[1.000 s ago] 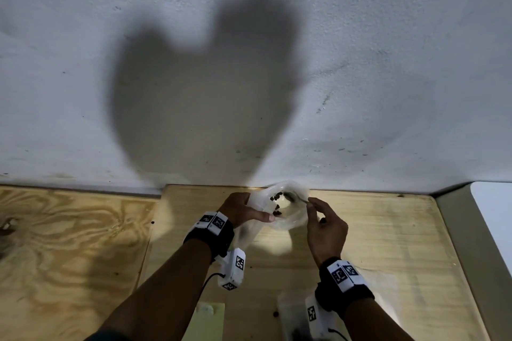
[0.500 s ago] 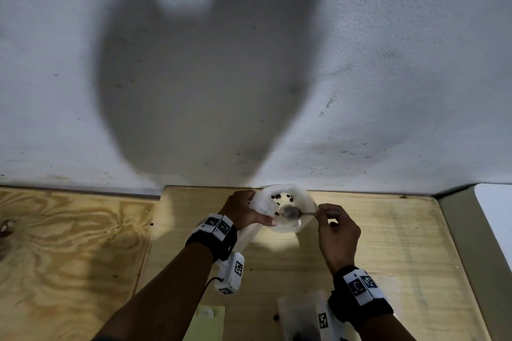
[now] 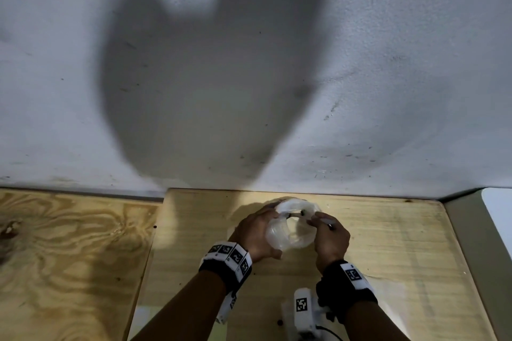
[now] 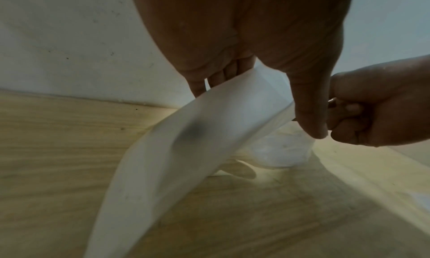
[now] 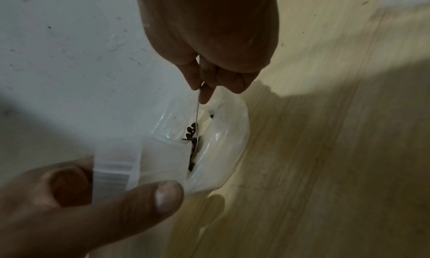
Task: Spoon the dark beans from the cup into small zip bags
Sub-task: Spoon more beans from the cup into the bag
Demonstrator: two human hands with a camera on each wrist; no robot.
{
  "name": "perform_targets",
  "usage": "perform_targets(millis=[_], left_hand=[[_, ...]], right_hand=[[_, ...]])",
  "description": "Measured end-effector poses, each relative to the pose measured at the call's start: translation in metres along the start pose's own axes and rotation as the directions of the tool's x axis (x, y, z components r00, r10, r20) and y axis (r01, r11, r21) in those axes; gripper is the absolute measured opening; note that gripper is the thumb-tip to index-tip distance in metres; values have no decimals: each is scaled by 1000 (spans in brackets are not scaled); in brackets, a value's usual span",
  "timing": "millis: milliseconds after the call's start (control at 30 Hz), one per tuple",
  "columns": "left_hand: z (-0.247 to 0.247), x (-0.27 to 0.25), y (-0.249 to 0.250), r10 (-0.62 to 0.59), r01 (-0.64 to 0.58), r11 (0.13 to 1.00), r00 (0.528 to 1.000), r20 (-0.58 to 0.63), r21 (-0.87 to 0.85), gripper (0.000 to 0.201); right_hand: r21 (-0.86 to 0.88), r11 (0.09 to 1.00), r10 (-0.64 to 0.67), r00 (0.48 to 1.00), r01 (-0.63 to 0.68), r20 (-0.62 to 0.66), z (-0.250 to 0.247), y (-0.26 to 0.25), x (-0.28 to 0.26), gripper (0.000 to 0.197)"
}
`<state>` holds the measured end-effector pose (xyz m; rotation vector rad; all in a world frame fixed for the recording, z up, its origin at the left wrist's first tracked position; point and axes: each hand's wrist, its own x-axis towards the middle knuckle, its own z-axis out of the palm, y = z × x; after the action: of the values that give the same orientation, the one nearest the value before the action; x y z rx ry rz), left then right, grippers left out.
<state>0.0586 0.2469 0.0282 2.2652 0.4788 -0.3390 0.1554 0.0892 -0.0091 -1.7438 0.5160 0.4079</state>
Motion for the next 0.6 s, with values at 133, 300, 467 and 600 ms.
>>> perform_targets(millis=[133, 300, 467, 600], left_hand=[[0, -3, -6, -14, 14, 1000, 1000, -10, 17, 95], [-2, 0, -15, -93, 89, 987, 995, -27, -135, 97], [-12, 4, -22, -199, 169, 934, 978, -65, -314, 101], [-27, 8, -21, -197, 182, 945, 980, -29, -273, 93]], right_hand=[[-11, 999, -53, 998, 53, -25, -1, -3, -3, 17], [69, 995, -67, 998, 67, 4, -12, -8, -1, 16], [111, 993, -53, 996, 44, 77, -28, -15, 1, 12], [111, 993, -50, 993, 38, 110, -39, -25, 3, 11]])
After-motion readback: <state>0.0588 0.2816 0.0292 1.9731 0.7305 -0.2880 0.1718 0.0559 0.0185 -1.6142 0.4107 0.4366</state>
